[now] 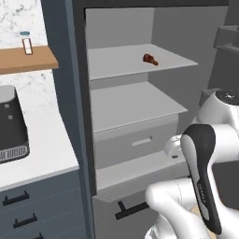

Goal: Place one sweet potato and one chicken drumstick in each tupperware on the nearby counter, to pack two identical lunches.

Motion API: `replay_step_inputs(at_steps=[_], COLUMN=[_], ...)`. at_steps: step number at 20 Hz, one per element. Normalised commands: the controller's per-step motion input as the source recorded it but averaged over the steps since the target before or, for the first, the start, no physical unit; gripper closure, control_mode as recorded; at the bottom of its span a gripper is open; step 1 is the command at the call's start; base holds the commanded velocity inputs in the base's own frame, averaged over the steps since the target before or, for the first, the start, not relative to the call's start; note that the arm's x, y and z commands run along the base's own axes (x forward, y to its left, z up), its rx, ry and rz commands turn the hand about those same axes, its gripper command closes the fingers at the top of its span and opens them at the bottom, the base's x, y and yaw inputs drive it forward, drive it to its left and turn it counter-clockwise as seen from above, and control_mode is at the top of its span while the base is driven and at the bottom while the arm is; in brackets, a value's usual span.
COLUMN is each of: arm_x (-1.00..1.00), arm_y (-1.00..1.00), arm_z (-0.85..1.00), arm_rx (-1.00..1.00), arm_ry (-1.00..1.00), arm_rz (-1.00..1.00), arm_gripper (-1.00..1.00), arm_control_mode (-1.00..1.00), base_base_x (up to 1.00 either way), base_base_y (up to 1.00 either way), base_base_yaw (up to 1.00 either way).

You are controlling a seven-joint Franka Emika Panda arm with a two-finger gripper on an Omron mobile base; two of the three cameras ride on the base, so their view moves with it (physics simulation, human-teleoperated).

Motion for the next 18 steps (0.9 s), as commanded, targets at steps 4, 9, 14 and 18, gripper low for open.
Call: replay_step_inputs(at_steps=[4,9,14,18], arm_x=[0.0,0.0,0.0,0.0], arm_y=[0.0,0.0,0.0,0.0], arm_z=[0.0,0.0,0.05,0.54], arm_rx=[0.0,0.0,0.0,0.0], arm_ry=[0.0,0.0,0.0,-0.32], arm_rz=[0.0,0.0,0.0,0.0], arm_gripper=[-1.0,-1.0,-1.0,-1.0], arm_control_mode=[1.0,1.0,-1.0,-1.0], base_base_x=[0.18,0.2,0.08,0.0], base_base_y=[-0.17,-0.16,-0.13,0.0], base_base_yaw=[0.12,0.08,0.0,0.0])
